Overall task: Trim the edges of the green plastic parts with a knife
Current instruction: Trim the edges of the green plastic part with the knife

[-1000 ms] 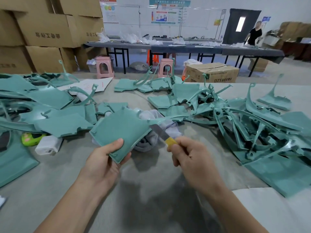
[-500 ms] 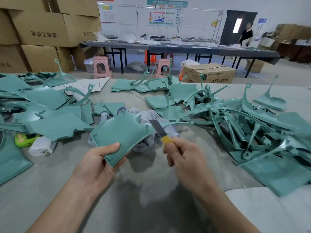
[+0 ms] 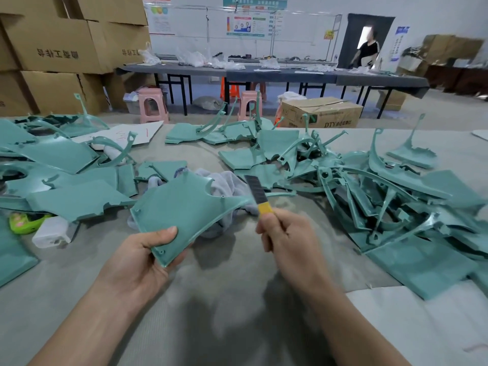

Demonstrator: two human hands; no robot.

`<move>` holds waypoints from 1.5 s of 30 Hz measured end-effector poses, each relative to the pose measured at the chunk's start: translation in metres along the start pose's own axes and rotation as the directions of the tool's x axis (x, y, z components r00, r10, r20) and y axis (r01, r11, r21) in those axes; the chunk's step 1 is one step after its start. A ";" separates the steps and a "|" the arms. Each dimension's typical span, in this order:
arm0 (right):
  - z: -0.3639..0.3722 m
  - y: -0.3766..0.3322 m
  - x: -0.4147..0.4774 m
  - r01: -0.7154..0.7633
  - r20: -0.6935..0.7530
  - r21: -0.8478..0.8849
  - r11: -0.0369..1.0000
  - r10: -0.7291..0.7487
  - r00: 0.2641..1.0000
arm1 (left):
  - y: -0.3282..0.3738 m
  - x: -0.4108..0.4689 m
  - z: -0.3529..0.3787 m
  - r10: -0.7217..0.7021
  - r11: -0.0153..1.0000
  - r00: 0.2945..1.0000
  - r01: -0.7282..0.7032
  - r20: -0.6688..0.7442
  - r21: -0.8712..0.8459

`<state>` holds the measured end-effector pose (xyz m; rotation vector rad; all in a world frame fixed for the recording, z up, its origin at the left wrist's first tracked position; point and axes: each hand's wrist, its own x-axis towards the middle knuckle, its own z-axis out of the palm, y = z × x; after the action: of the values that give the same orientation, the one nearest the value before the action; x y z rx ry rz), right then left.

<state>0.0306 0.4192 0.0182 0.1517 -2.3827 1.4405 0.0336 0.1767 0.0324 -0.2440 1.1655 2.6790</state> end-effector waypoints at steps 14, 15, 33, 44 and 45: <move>-0.005 -0.010 -0.004 -0.094 -0.156 0.445 0.891 0.180 0.971 | 0.006 0.000 -0.004 0.069 0.995 0.996 -0.065 -0.055 0.075; -0.004 -0.012 -0.006 -0.081 -0.113 0.440 0.895 0.144 0.983 | 0.005 0.000 -0.004 0.082 0.994 0.995 -0.077 -0.055 0.080; -0.004 -0.024 -0.010 -0.357 0.330 0.663 0.657 0.172 0.928 | -0.018 0.006 -0.002 0.217 0.944 0.973 -0.229 0.079 0.237; -0.029 -0.024 -0.004 -0.128 -0.020 0.636 0.761 0.182 0.983 | -0.004 0.006 -0.013 0.217 0.870 0.949 -0.293 0.227 0.397; -0.029 -0.023 -0.005 -0.104 -0.026 0.579 0.809 0.145 0.989 | -0.007 0.006 -0.012 0.218 0.821 0.944 -0.314 0.246 0.478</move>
<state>0.0482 0.4331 0.0482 0.0902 -1.8518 2.1611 0.0304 0.1733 0.0186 0.2676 1.9056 2.4065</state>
